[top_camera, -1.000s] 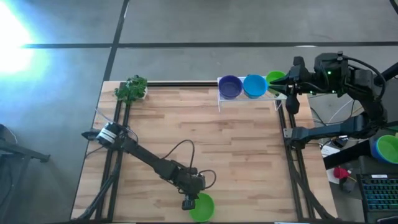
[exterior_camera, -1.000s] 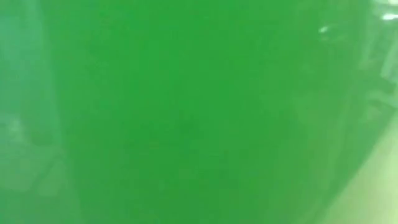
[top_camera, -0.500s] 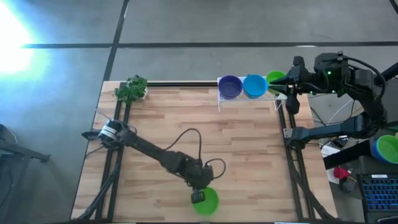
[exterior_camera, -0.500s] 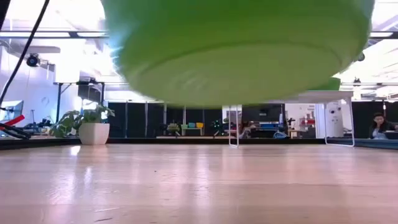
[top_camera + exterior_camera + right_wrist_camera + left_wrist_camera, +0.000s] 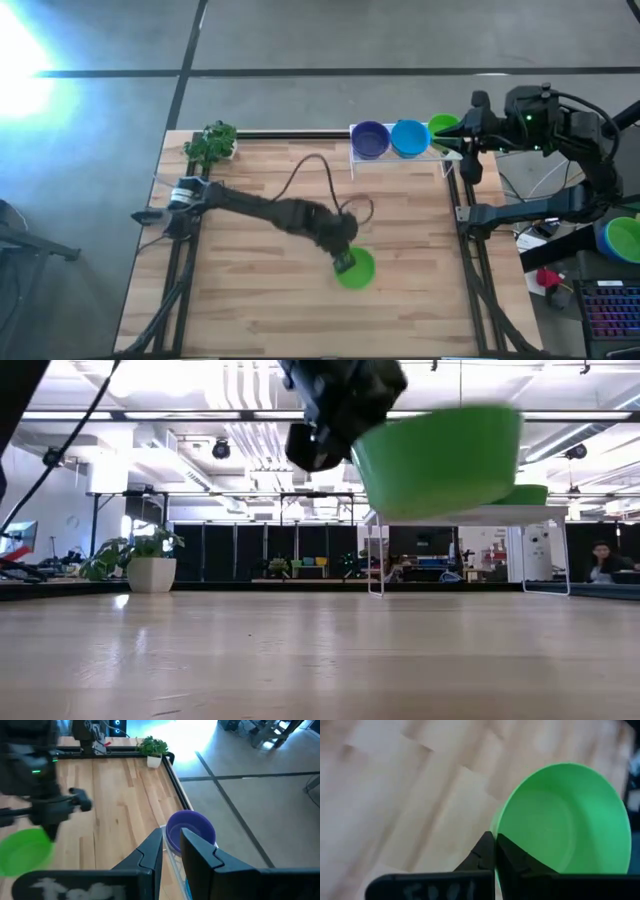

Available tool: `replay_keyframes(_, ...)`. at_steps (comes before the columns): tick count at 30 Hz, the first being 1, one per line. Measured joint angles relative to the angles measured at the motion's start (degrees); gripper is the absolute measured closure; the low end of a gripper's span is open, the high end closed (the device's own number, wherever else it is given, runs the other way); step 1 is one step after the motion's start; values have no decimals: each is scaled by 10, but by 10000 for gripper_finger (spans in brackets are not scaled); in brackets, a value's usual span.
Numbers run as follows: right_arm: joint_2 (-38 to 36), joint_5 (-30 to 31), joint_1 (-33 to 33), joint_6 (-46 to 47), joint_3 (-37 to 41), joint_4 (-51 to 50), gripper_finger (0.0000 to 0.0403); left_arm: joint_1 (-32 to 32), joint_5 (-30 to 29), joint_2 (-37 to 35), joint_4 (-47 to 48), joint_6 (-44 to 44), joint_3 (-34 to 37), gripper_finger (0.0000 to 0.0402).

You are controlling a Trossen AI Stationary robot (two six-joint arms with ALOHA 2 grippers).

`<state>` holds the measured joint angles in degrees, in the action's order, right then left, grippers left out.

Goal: Pick & Place Mini bowls
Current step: Stack the green bowl on top of the green bowls on the shelf

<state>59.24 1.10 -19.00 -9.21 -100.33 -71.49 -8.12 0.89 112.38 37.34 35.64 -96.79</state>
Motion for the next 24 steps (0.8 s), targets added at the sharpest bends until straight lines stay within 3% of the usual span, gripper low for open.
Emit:
replay_keyframes(12, 0, 0, 0, 2, 0, -7, 337, 122, -10, 30, 1, 52, 4, 401)
replay_keyframes(24, 1, 0, 0, 2, 0, -7, 337, 133, -25, 74, 0, 52, 5, 401)
